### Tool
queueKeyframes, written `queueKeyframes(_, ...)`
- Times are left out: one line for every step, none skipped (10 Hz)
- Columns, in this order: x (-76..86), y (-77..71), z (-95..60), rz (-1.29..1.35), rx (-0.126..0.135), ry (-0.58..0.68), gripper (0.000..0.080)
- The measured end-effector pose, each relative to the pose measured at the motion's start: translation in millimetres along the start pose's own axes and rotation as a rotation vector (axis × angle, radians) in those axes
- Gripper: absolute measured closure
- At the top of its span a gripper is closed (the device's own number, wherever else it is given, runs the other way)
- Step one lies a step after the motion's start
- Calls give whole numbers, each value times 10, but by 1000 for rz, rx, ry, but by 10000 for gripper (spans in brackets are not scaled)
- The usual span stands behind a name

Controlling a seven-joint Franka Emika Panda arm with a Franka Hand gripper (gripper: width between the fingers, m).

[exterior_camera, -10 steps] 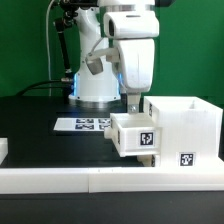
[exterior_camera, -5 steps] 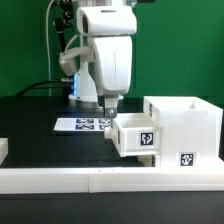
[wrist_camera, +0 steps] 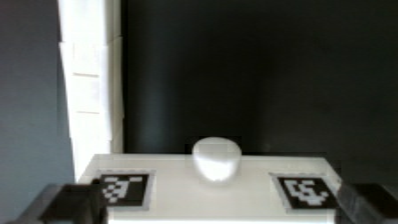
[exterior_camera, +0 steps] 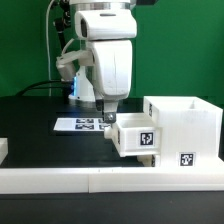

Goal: Assemble drawer

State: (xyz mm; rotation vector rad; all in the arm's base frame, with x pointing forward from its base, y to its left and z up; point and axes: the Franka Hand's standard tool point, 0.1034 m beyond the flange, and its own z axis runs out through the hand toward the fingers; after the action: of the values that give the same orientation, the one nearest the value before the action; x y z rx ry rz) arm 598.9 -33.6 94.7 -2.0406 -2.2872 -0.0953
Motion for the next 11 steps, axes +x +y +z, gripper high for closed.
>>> queueKeyframes(-66,-15,85,-3,1,55,150)
queueKeyframes(-115,-1,138,8,9,76,150)
queueKeyframes(-144,3,173,1,11,118,150)
queueKeyframes(-160,-4,225,24,9,153,150)
queueKeyframes(-116,-3,257,33,13,157,150)
queueKeyframes(-35,10,268,43,16,159,150)
queueKeyframes(17,12,278,50,20,160,150)
queueKeyframes(71,3,294,58,25,163,150)
queueKeyframes(128,6,298,65,27,165,150)
queueKeyframes(187,16,300,65,29,167,150)
queueKeyframes(244,30,300,54,28,166,150)
